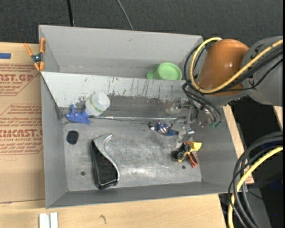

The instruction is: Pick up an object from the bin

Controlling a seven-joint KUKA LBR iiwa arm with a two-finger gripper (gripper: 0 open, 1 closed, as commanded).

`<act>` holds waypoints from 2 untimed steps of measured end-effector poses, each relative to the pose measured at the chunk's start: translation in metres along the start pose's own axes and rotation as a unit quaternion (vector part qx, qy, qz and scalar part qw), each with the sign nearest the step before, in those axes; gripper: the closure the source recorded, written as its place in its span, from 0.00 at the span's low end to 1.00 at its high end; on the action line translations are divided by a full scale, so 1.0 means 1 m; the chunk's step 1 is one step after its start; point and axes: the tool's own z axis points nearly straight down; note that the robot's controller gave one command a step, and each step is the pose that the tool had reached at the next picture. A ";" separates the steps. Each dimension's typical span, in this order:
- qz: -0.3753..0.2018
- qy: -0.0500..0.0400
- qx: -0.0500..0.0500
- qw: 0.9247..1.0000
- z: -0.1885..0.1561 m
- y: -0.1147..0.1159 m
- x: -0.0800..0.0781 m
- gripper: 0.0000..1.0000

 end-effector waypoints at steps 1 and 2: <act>0.094 -0.001 0.001 0.996 0.035 0.003 0.004 0.00; 0.158 0.000 -0.001 0.987 0.048 -0.009 0.005 0.00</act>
Offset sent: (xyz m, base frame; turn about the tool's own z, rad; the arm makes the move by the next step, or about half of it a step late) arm -0.0024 -0.0321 -0.0492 0.2696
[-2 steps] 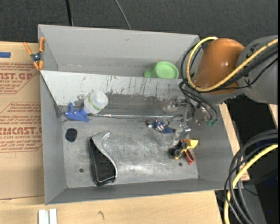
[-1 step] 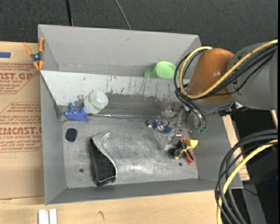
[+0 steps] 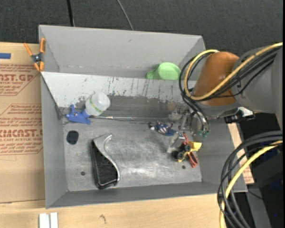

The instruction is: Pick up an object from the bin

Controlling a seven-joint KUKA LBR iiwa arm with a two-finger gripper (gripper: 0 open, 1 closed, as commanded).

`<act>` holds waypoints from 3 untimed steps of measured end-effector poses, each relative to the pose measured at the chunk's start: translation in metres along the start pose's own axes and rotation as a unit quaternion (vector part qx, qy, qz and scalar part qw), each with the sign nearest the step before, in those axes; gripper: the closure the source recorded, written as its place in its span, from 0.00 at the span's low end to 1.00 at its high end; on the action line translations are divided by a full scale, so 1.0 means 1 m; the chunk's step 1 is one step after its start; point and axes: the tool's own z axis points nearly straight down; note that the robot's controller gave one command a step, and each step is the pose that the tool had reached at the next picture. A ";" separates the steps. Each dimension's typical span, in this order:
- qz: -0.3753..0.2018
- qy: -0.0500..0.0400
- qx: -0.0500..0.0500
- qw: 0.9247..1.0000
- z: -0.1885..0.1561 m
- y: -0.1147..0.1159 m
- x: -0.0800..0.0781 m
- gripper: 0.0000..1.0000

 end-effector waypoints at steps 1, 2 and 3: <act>-0.005 0.000 0.002 1.000 0.014 -0.013 -0.005 1.00; -0.005 0.000 0.002 1.000 0.014 -0.013 -0.005 1.00; 0.023 0.001 0.002 1.000 0.014 -0.014 -0.003 1.00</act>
Offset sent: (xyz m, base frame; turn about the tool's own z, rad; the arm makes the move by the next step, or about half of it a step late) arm 0.0000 0.0000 0.0000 0.0000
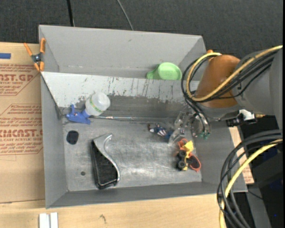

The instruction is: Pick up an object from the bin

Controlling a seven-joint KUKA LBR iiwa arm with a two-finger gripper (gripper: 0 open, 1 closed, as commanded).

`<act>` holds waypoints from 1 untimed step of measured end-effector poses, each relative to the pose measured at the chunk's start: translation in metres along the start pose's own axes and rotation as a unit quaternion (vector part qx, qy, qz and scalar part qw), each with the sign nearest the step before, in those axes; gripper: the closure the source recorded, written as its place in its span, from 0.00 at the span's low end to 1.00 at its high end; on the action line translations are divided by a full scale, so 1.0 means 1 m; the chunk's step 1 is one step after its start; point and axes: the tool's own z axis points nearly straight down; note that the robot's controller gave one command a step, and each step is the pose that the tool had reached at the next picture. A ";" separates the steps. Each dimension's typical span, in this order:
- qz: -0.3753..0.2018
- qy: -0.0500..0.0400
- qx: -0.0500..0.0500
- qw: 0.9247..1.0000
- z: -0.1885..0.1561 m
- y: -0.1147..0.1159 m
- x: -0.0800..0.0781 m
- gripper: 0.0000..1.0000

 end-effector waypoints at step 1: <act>0.020 -0.001 -0.002 1.000 0.000 -0.003 0.002 1.00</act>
Offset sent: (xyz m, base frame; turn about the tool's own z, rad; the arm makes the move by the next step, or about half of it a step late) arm -0.0067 -0.0056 -0.0065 0.1024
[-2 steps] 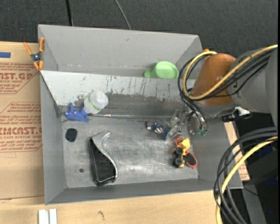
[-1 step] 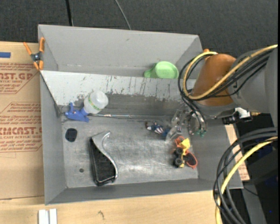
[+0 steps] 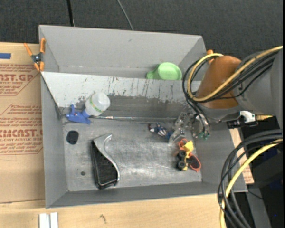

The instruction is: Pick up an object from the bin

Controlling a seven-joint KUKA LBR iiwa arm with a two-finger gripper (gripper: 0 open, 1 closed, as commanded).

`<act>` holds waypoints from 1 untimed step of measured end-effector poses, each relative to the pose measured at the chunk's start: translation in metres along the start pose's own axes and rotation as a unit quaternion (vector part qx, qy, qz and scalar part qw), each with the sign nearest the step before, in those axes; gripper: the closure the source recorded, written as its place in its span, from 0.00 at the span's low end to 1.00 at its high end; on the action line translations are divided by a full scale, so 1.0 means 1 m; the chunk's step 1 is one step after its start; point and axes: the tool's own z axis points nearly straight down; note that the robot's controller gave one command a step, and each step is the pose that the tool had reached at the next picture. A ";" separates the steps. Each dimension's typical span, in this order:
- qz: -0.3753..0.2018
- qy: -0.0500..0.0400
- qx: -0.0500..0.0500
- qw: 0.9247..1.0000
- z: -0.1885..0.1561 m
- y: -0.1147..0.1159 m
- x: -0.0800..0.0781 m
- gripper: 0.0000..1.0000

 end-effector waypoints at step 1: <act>0.030 0.001 0.000 1.000 0.000 -0.001 0.001 1.00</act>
Offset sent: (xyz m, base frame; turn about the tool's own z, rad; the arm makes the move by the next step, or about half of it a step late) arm -0.0027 -0.0065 -0.0064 0.0736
